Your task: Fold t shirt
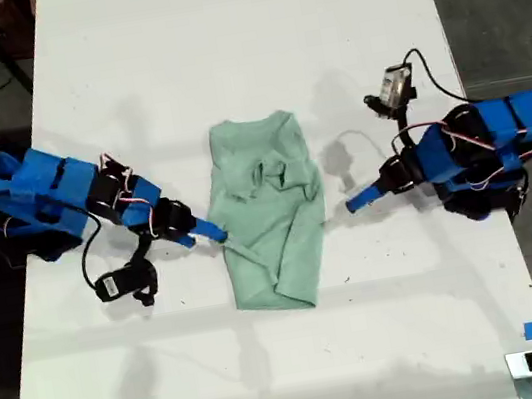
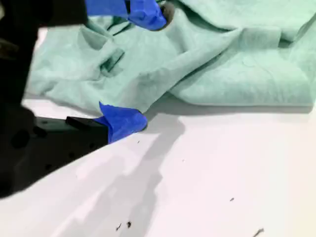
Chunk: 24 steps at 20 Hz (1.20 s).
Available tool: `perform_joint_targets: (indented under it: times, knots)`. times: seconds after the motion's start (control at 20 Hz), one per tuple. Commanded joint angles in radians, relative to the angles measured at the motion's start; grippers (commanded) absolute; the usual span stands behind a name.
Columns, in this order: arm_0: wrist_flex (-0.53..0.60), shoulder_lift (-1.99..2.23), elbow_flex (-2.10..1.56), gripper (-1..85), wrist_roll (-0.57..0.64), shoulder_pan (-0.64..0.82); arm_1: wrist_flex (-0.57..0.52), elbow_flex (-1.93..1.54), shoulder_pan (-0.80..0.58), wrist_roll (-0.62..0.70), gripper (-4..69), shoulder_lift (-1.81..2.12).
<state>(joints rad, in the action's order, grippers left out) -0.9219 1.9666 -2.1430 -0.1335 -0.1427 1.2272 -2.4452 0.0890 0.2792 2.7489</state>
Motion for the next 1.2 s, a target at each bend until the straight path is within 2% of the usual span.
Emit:
perform_joint_targets:
  times: [0.0, 0.15, 0.3, 0.65, 0.75, 0.85, 0.95, 1.05, 1.1, 1.15]
  knots:
    - [0.008, -0.209, 0.308, 29.2, 0.029, -0.038, -0.077, 0.288, 0.074, -0.017, 26.3, -0.414]
    - [-0.034, -0.439, 0.555, 29.4, 0.029, -0.069, -0.098, 0.571, 0.129, -0.034, 26.2, -0.79]
    - [-0.153, -0.657, 0.781, 30.0, -0.02, -0.092, -0.109, 0.759, 0.152, -0.044, 26.3, -1.046]
    - [-0.173, -0.825, 0.87, 26.4, -0.069, -0.152, -0.106, 1.187, 0.201, -0.051, 26.5, -1.551]
    - [-0.164, -0.879, 0.882, 21.1, -0.074, -0.167, -0.101, 1.262, 0.215, -0.071, 23.0, -1.666]
    - [-0.147, -0.927, 0.896, 14.3, -0.066, -0.173, -0.107, 1.276, 0.225, -0.101, 16.4, -1.736]
    - [-0.146, -0.957, 0.9, 2.0, -0.032, -0.166, -0.106, 1.276, 0.238, -0.12, 10.3, -1.767]
    - [-0.137, -0.986, 0.907, 0.0, -0.02, -0.155, -0.097, 1.276, 0.245, -0.12, 7.7, -1.781]
    - [-0.141, -0.989, 0.91, 0.0, -0.032, -0.152, -0.091, 1.276, 0.247, -0.118, 2.4, -1.781]
    - [-0.143, -0.988, 0.923, 0.0, -0.044, -0.15, -0.089, 1.278, 0.252, -0.11, 1.8, -1.776]
